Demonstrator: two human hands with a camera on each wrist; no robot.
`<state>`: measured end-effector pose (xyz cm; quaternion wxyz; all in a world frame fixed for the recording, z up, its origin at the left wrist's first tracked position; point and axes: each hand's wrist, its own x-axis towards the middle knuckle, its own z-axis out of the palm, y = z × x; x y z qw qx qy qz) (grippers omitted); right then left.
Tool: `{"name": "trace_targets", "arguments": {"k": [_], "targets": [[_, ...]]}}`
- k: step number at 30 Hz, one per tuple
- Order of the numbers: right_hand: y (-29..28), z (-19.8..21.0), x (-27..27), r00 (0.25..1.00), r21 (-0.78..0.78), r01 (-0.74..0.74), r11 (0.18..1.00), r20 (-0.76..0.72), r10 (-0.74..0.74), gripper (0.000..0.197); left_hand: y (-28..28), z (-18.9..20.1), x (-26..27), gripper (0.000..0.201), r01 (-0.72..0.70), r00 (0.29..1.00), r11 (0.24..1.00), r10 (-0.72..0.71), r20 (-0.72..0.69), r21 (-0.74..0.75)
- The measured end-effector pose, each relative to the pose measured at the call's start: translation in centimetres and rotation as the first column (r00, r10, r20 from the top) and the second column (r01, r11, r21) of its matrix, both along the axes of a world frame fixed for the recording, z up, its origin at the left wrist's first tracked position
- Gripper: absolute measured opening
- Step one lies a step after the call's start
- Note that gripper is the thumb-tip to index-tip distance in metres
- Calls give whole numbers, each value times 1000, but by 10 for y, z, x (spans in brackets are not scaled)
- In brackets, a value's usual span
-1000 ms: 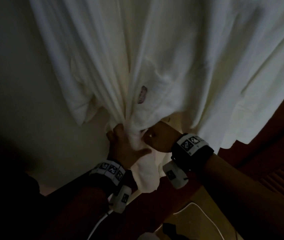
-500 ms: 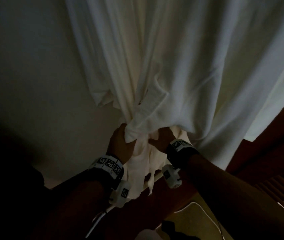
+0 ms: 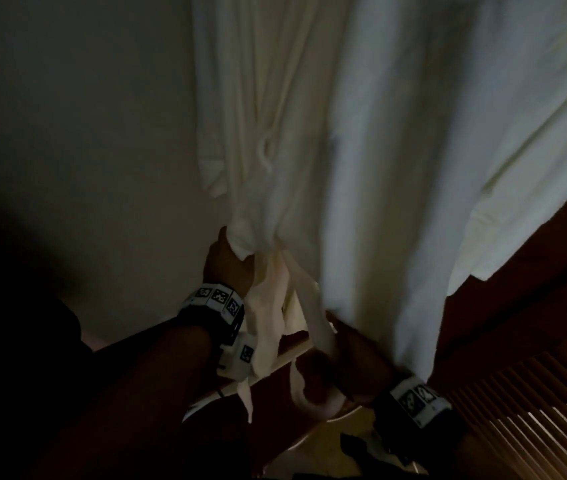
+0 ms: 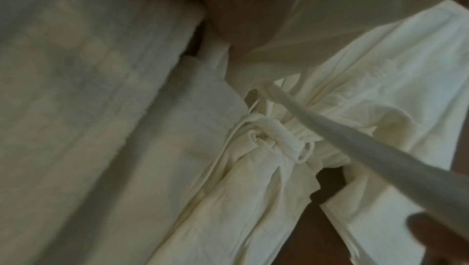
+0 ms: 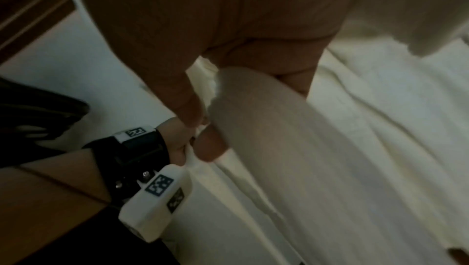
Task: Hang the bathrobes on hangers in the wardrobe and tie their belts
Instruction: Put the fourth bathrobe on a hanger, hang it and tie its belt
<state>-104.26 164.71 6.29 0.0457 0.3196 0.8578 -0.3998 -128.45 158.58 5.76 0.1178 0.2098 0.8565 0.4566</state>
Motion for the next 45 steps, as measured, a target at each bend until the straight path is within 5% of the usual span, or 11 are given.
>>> {"name": "trace_targets", "arguments": {"k": [2, 5, 8, 12, 20, 26, 31, 36, 41, 43, 45], "targets": [[2, 13, 12, 999, 39, -9, 999, -41, 11, 28, -6, -2, 3, 46, -10, 1000, 999, 11, 20, -39], [11, 24, 25, 985, 170, 24, 985, -175, 6, 32, -21, -8, 18, 52, 2, 1000, 1000, -2, 18, -15], [15, 40, 43, 929, 42, -17, 999, -370, 32, 26, -46, -13, 54, 53, 24, 997, 998, -28, 76, 53], [7, 36, 81, 896, -62, -141, 988, -433, 101, 6, -96, -35, 105, 16, 20, 962, 969, -86, 260, 245], [-33, -11, 161, 916, -147, -124, 981, -397, 57, 21, -172, -24, 210, 40, -274, 865, 820, -19, 502, 502], [-70, -3, 194, 873, -224, -295, 929, -458, 167, 39, -205, -34, 276, 16, -49, 917, 896, -135, 377, 441], [-86, 5, 187, 773, 158, -455, 877, -419, 476, 39, -207, -23, 300, 19, 146, 908, 905, -283, 309, 401], [-89, 30, 171, 781, 386, -386, 838, -346, 520, 38, -204, -8, 304, 47, 203, 801, 853, -427, 420, 480], [-91, 45, 142, 857, 577, -219, 787, -272, 438, 45, -203, 2, 293, 26, 250, 794, 846, -457, 400, 471], [-94, 42, 131, 881, 488, -145, 861, -332, 337, 27, -203, 7, 281, 10, 213, 836, 877, -392, 385, 430], [-102, 31, 123, 876, 180, 11, 984, -476, 77, 33, -205, 12, 269, 22, 207, 855, 889, -367, 366, 408]]}}
